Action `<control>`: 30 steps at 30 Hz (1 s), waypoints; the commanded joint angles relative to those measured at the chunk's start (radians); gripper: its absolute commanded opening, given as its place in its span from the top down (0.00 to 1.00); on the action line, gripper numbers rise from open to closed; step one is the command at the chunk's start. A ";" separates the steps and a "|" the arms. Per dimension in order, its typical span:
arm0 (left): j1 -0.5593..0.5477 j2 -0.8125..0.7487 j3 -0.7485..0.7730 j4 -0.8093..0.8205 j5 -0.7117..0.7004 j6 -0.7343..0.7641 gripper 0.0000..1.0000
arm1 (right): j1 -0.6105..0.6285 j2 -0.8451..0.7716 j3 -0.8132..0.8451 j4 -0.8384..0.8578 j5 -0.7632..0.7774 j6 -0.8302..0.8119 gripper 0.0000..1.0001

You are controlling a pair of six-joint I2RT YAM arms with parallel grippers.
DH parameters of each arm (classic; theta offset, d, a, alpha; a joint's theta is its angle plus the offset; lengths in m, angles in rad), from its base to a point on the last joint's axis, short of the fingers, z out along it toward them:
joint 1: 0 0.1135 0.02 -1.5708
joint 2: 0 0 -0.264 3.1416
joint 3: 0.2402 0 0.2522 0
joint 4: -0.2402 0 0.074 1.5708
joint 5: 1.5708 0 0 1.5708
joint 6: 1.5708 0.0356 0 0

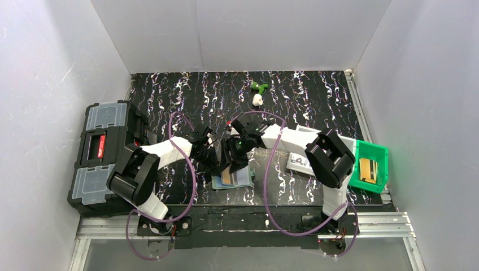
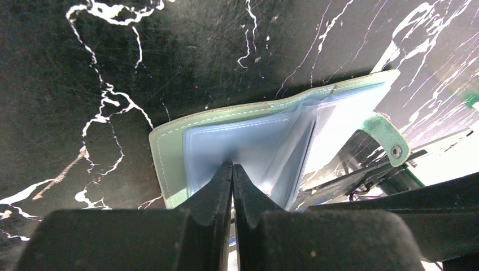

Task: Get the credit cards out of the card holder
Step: Remove the credit card from the card holder.

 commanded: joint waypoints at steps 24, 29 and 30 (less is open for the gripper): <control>0.011 -0.141 0.054 -0.219 -0.101 0.117 0.98 | -0.075 -0.034 -0.177 0.225 -0.081 0.102 0.54; 0.010 -0.083 0.046 -0.181 -0.094 0.119 1.00 | -0.074 -0.014 -0.185 0.234 -0.089 0.105 0.56; 0.010 -0.075 0.043 -0.174 -0.092 0.120 1.00 | -0.075 -0.011 -0.186 0.236 -0.089 0.105 0.56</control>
